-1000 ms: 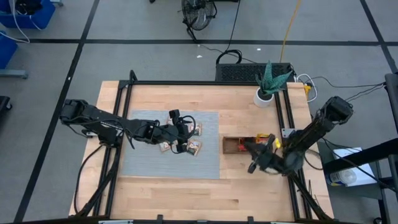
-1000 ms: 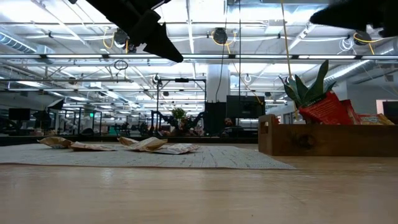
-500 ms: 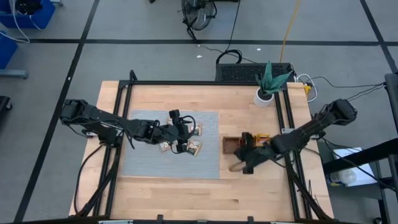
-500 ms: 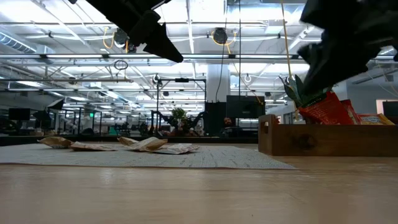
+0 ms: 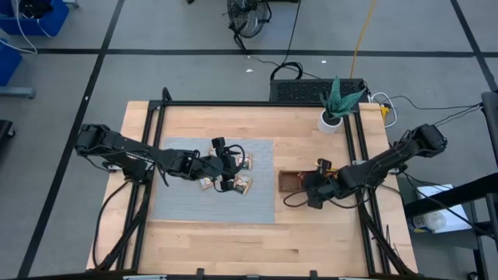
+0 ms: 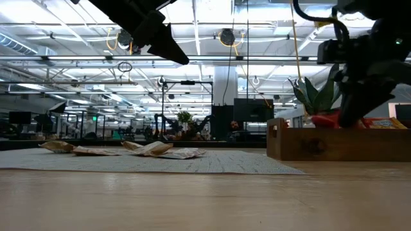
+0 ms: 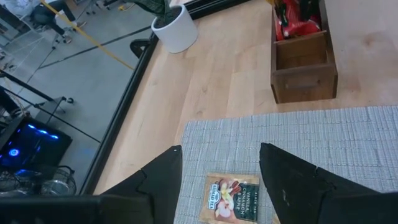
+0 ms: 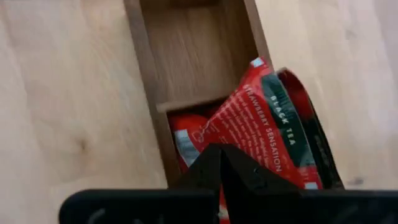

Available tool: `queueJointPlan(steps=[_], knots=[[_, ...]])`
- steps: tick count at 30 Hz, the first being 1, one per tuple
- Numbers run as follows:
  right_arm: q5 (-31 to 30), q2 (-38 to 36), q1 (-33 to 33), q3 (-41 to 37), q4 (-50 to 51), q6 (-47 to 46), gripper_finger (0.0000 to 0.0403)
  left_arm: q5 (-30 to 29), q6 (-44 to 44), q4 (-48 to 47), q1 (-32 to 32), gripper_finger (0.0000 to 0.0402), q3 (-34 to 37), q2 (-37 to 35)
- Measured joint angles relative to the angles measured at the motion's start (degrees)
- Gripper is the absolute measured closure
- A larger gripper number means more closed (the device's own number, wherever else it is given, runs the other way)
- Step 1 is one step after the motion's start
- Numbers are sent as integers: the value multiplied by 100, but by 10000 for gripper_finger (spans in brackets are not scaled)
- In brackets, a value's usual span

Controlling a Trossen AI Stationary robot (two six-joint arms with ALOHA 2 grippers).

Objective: Pick & Place Tea
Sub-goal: Put the red tea bag into the middle section of the wooden organizer, then put the brown tea bag into the left section of the wooden organizer

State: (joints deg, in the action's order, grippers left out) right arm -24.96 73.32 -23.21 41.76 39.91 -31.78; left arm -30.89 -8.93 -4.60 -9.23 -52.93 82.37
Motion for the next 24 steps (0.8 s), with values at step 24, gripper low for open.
queueJointPlan(steps=[24], knots=[[-1000, -989, -878, -72, -239, -117, 403, 386, 471, -37, 16, 188, 0, 0]])
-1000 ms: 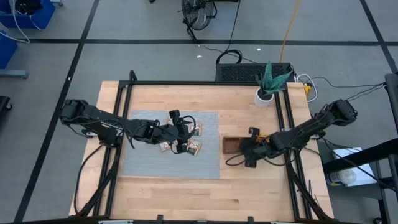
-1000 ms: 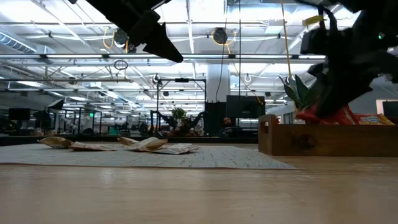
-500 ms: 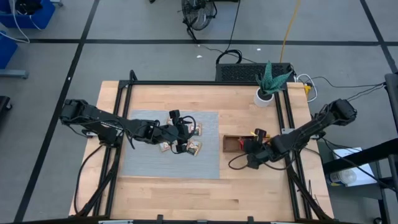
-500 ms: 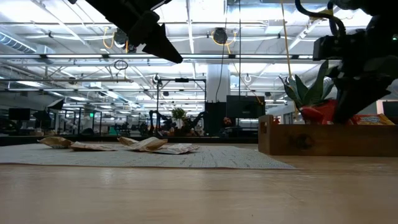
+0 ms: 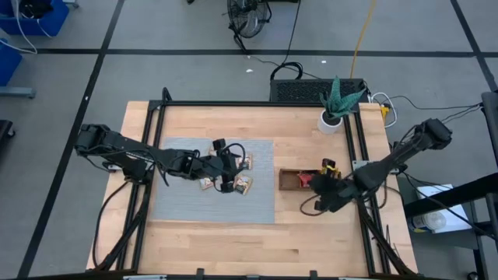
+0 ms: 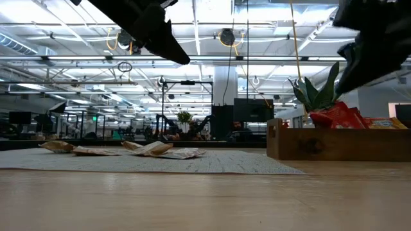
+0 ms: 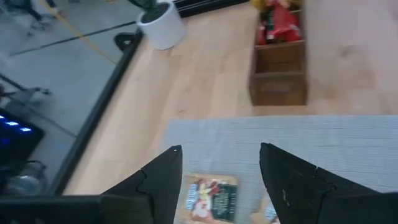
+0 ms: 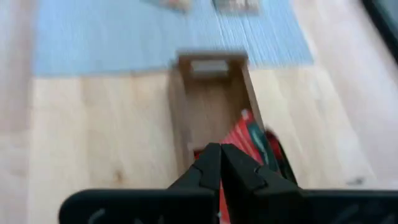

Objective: Pick & Place Tea
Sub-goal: Put the brown tea bag into the left section of the wooden organizer

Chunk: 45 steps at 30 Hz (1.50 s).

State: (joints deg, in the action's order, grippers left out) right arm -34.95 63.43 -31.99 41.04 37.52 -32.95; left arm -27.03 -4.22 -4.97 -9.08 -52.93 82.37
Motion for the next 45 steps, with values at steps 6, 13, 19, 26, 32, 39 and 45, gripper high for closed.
queueJointPlan(steps=[6, 13, 19, 26, 32, 39, 45], knots=[[189, -1028, 19, -1022, -2308, 1628, 403, 566, -14, 4, 12, 188, 0, 0], [833, -2017, 781, -2550, -4500, 2639, 403, 558, -33, 4, 17, 188, 0, 0], [1753, -2544, 1601, -3471, -6148, 3102, 403, 603, -52, 8, 204, 188, 0, 0], [2534, -2700, 2276, -3740, -6640, 3431, 403, 1331, -33, 47, 594, 188, 23, 0], [3160, -2837, 2660, -3751, -6891, 3794, 403, 1551, -20, 520, 970, 188, 439, 0], [3365, -3461, 2715, -3762, -6655, 4055, 403, 1667, 204, 603, 1212, 188, 818, 0], [2950, -4555, 2715, -3765, -5444, 4089, 403, 2113, 178, 625, 1221, 188, 884, 0]])
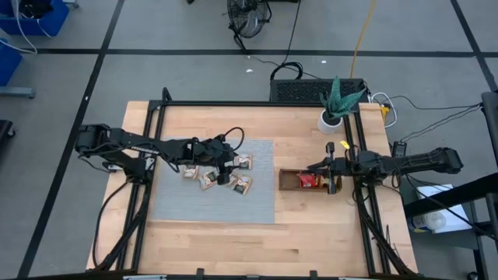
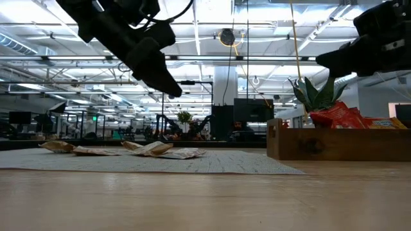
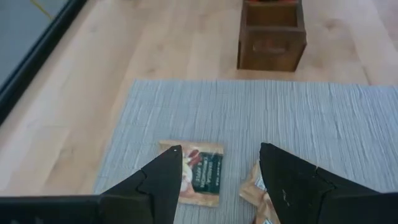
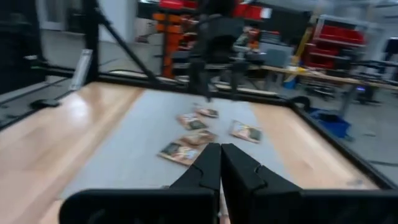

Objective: Pick & Place Tea
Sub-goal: Put the brown tea bag into the left section of the wooden organizer

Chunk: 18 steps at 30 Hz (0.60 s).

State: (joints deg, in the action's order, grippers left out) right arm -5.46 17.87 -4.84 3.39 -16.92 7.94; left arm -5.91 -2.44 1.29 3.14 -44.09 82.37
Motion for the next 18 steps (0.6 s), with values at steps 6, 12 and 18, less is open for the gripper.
queueJointPlan(steps=[6, 12, 18], knots=[[-702, -960, 0, -1, 850, -13, 403, 13, -122, 410, 51, 188, 293, 0], [-1254, -1200, 0, -3, 1075, -121, 403, -802, 248, -388, 213, 188, 422, 0], [-1250, -1198, 0, -6, 1116, -109, 403, -696, 1572, -1830, 561, 188, 159, 53]])
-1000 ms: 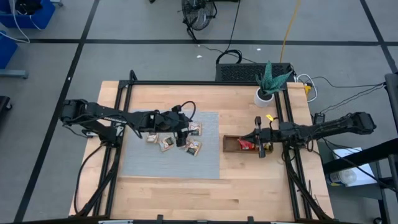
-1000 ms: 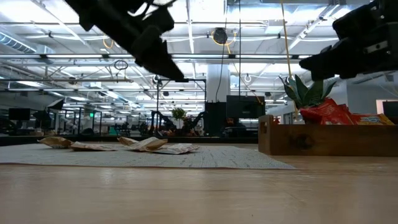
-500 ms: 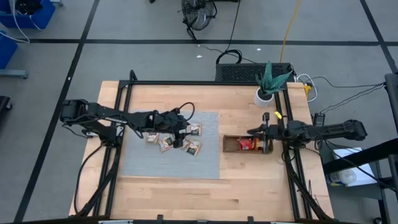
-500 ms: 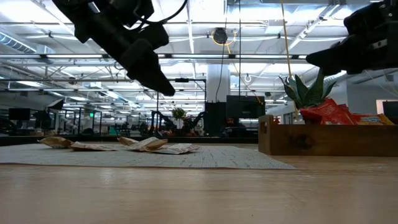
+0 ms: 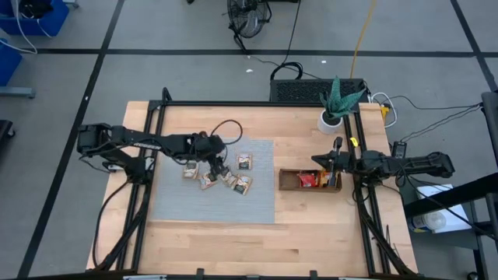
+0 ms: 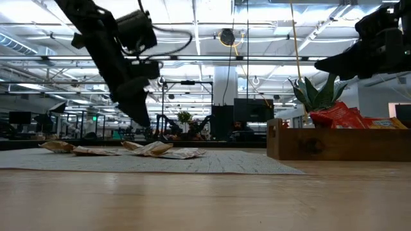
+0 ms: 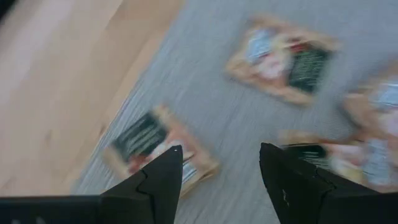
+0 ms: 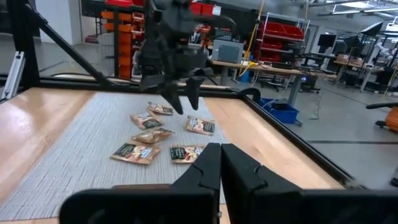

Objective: Pick & Place Tea
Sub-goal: Put the brown tea bag into the left section of the wooden organizer

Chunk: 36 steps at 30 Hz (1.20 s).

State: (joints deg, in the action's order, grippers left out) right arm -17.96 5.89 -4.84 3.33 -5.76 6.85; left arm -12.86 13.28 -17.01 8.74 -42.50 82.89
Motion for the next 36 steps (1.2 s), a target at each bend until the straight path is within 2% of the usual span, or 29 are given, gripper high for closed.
queueJointPlan(steps=[3, 5, 8, 13, 18, 20, 25, 31, 36], knots=[[0, 9, 0, -2, 40, 31, 403, 23, 524, -158, 263, 188, 6, 15], [0, 18, 0, -2, 53, 29, 403, 344, 974, -289, 525, 188, -9, 11], [2, 58, 0, -2, 57, -35, 403, 755, 1507, -964, 1048, 188, -2, 11], [7, 142, 0, -2, 55, -161, 403, 980, 1626, -1427, 1732, 188, 95, 11], [20, 238, 0, -2, 48, -164, 403, 2053, 1185, -986, 2180, 188, 164, 11], [22, 264, 0, -2, 57, -166, 403, 2314, 1144, -879, 2277, 188, 199, 11], [22, 284, 0, -2, 52, -164, 403, 2411, 1287, -824, 2465, 188, 343, 11], [24, 284, 0, -2, 51, -157, 403, 3072, 1503, 58, 2484, 188, 759, 29], [24, 284, 0, -2, 51, -149, 403, 3108, 1680, 620, 2472, 188, 983, 94]])
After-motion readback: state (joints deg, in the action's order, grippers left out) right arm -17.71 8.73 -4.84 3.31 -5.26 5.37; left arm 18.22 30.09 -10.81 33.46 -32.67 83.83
